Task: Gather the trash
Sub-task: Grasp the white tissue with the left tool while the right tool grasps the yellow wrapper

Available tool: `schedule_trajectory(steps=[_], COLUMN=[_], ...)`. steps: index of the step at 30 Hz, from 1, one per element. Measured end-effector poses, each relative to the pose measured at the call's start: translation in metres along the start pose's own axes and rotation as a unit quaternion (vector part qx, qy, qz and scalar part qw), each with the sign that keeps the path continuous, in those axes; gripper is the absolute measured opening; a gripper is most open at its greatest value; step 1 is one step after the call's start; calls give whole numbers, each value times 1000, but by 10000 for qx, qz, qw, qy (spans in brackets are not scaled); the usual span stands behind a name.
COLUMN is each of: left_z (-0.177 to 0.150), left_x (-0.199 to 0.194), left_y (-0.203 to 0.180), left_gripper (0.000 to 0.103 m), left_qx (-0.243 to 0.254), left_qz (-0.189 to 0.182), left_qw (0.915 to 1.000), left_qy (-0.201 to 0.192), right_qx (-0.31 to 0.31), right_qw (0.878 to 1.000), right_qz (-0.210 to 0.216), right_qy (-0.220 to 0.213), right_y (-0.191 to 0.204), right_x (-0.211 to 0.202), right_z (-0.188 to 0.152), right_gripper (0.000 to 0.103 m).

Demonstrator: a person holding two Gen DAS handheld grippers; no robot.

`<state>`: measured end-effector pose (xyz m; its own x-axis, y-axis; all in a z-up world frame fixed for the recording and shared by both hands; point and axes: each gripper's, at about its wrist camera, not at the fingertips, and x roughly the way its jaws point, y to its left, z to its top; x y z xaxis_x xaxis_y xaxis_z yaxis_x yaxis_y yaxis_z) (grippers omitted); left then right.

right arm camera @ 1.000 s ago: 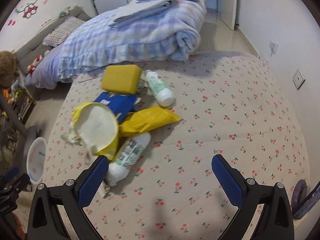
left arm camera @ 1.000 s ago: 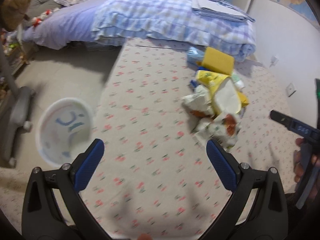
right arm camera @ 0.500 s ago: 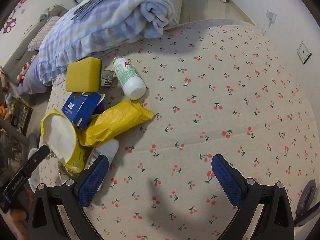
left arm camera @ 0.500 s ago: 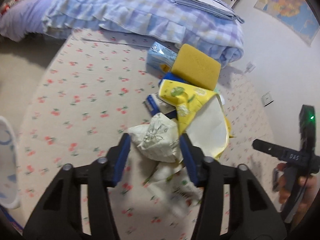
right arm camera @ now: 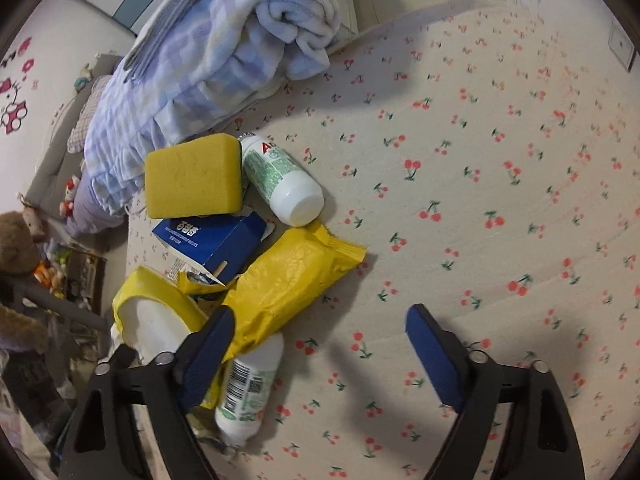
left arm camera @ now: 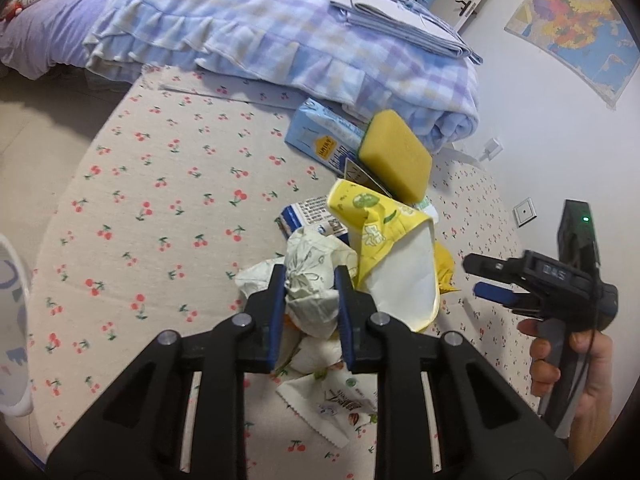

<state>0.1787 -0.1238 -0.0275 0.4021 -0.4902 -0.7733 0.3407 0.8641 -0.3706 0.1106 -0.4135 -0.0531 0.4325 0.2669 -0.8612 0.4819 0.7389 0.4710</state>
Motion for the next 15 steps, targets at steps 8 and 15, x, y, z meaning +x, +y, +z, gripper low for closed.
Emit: schedule_trajectory(steps=[8, 15], left_z=[-8, -16], left_x=[-18, -32], left_y=[4, 12], left_gripper=[25, 25], left_qx=[163, 55], left_qz=[266, 326], left_qw=[9995, 9994], left_qy=[-72, -136], right_qx=[253, 329], right_qw=[9989, 9981], right_qz=[296, 505], right_qy=[262, 92], right_y=[10, 15], right_x=[26, 18], right_z=[0, -2], right_gripper=[56, 19])
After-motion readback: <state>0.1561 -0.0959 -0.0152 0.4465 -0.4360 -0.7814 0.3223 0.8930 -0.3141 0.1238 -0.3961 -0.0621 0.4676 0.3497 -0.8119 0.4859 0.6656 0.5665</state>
